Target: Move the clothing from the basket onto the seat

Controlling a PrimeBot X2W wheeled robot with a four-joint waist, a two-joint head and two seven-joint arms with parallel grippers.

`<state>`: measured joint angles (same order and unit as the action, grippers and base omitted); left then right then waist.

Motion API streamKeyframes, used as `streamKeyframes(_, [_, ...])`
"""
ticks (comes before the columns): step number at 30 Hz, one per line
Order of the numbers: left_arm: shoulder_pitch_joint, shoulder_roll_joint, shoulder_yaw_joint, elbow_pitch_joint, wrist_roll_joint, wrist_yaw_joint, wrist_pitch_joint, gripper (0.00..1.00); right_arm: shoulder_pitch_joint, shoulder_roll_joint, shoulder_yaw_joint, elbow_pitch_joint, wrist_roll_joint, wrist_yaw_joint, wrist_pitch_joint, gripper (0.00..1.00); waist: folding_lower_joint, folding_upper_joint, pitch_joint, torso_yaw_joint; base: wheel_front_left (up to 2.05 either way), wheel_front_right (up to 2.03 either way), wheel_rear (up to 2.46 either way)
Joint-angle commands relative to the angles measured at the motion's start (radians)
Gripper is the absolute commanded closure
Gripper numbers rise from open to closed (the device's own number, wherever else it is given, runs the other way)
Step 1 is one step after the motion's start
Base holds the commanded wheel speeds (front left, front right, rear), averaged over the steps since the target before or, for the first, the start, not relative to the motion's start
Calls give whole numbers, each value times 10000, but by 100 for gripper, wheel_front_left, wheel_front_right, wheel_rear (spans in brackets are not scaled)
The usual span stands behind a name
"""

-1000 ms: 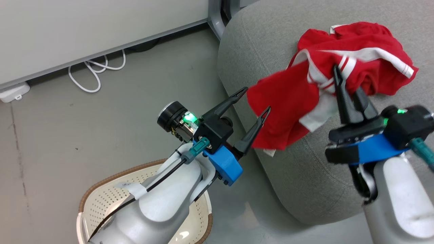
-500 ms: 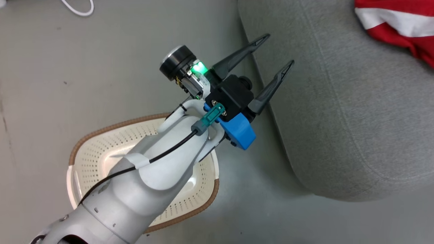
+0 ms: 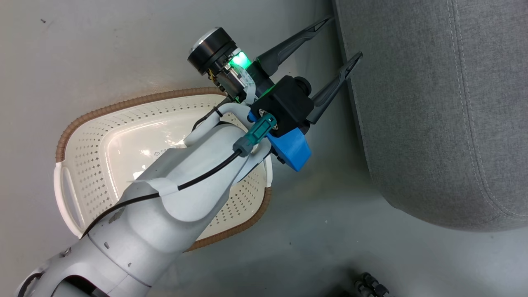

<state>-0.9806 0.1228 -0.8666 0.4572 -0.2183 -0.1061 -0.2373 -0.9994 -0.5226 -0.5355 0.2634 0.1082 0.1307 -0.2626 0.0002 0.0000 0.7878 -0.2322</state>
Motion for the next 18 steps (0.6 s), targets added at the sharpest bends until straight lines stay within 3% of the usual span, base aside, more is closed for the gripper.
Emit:
streamKeyframes(1, [-141, 31, -39, -49, 27, -9, 24, 0, 532, 115, -95, 358, -10, 2, -33, 100, -2, 0, 61, -33, 0, 0, 0])
streamKeyframes(11, [-319, 13, -131, -1, -71, -23, 25, 0, 1628, 945, 6, 2248, 199, 3, -33, 100, -2, 0, 87, 74, 0, 0, 0])
streamKeyframes(18, [-147, -67, -213, 108, -195, 28, -53, 0, 2242, 1761, 583, 2795, 37, 2, -33, 100, -2, 0, -181, 195, 0, 0, 0])
